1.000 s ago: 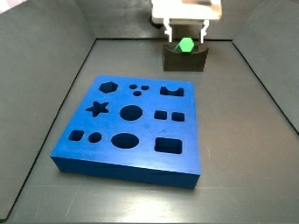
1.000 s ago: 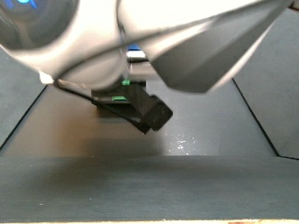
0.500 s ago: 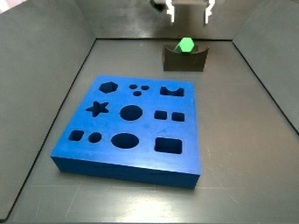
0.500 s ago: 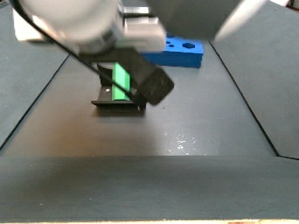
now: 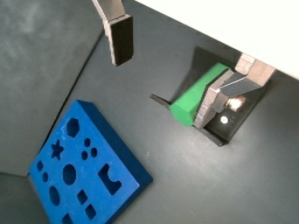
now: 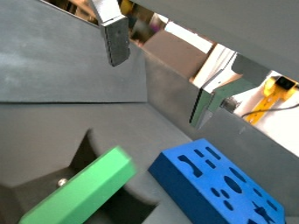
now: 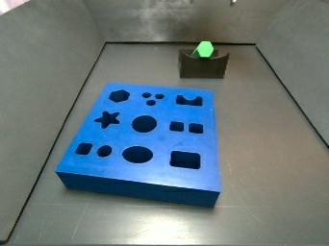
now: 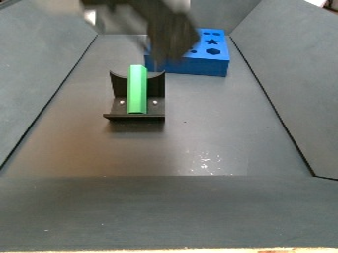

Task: Pick up the hexagon object. Move up. Place the hexagon object on the fixture. Regrasp the hexagon object. Move to above the board. Insert the hexagon object.
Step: Regrasp the hexagon object.

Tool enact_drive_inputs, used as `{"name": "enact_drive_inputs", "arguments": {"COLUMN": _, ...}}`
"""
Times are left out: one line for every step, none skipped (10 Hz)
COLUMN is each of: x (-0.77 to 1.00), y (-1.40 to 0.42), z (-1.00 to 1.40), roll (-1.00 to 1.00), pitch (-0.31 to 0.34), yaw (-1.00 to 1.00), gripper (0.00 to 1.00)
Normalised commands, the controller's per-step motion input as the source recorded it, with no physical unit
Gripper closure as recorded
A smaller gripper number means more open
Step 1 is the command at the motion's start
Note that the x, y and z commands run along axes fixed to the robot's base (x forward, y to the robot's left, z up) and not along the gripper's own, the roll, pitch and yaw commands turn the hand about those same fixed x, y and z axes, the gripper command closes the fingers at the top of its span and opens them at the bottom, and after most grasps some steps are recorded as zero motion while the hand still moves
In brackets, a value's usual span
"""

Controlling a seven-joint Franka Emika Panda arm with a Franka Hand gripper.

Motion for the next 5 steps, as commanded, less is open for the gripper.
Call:
{"name": "enact_drive_inputs", "arguments": {"x": -0.09, "y": -0.82, "z": 0.28, "roll": 1.0, "pitch": 0.042, "yaw": 0.03, "gripper": 0.0}}
{"name": "enact_drive_inputs", "arguments": {"x": -0.05, "y": -0.65, "z": 0.15, "roll": 1.0, "pitch": 0.041, "yaw": 0.03, "gripper": 0.0}}
{"name": "enact_drive_inputs", "arguments": {"x": -0.02, "y": -0.45, "z": 0.08, "roll": 1.0, "pitch": 0.042, "yaw": 0.03, "gripper": 0.0}}
{"name": "enact_drive_inputs", "arguments": {"x": -0.01, "y": -0.18, "z": 0.04, "roll": 1.0, "pitch": 0.041, "yaw": 0.03, "gripper": 0.0}}
{"name": "enact_drive_inputs", "arguments": {"x": -0.01, "y": -0.04, "z": 0.02, "roll": 1.0, "pitch": 0.04, "yaw": 0.03, "gripper": 0.0}}
